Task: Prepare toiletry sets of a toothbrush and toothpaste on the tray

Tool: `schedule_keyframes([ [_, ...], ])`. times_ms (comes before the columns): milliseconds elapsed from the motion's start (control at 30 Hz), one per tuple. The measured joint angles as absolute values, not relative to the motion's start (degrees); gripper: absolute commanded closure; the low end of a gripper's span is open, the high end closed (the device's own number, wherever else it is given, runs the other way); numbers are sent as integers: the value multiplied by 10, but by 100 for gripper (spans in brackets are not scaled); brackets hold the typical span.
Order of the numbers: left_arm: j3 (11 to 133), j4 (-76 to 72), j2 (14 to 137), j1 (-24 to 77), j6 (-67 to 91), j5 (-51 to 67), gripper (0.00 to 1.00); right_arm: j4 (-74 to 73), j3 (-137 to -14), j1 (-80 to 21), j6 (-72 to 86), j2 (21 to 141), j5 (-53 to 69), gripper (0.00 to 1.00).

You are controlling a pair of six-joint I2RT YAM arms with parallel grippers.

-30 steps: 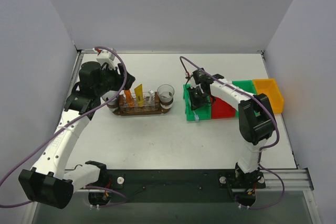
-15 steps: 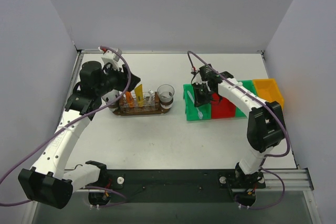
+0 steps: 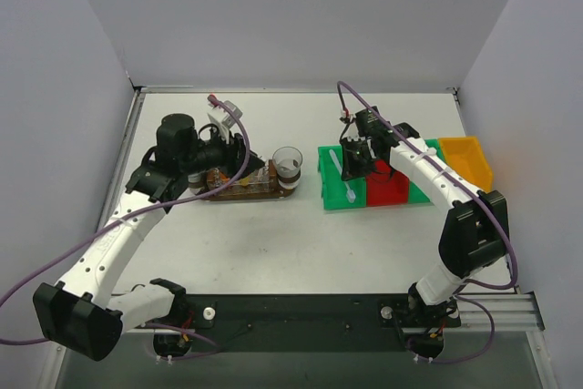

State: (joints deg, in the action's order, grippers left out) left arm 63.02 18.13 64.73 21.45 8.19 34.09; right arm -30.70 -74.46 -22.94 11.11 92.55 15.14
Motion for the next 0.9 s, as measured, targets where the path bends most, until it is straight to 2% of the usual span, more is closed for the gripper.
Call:
schedule_keyframes([
  [900,619,198,770,225,51,367,54,-309,-758,-229,126,926,154,100],
])
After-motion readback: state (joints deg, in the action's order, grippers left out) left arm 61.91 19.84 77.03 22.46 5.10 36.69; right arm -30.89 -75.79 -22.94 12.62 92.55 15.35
